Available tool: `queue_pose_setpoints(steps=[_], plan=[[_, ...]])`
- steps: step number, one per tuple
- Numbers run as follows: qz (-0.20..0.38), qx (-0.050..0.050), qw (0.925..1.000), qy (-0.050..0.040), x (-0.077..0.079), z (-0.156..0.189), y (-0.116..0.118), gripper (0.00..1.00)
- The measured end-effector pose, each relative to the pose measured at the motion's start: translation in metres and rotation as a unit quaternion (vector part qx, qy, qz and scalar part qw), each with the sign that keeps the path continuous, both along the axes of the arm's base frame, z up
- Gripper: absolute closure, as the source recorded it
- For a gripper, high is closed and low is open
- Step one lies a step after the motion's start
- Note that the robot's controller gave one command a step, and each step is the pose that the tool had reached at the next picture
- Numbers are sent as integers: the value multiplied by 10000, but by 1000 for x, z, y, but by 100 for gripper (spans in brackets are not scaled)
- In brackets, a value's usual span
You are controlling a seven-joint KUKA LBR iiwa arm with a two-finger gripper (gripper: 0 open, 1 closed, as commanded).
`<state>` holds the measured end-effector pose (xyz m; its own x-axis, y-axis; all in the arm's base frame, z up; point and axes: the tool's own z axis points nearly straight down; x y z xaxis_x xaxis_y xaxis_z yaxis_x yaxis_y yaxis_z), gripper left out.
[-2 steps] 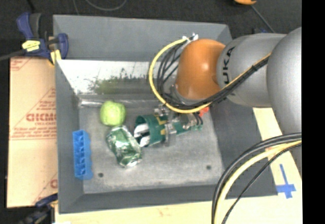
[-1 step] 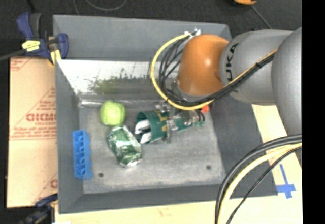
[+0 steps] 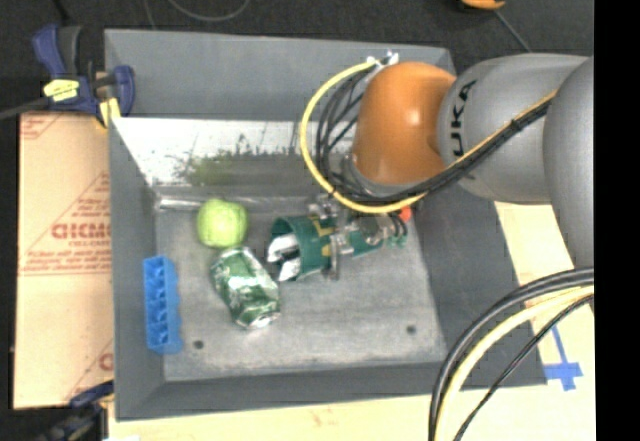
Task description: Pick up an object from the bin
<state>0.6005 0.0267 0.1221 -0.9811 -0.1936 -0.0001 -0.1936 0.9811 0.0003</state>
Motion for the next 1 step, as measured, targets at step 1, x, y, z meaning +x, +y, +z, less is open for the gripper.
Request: queue_pose_setpoints(steps=[1], plan=[[0, -2, 10000, 6, -1, 15, 0, 100]])
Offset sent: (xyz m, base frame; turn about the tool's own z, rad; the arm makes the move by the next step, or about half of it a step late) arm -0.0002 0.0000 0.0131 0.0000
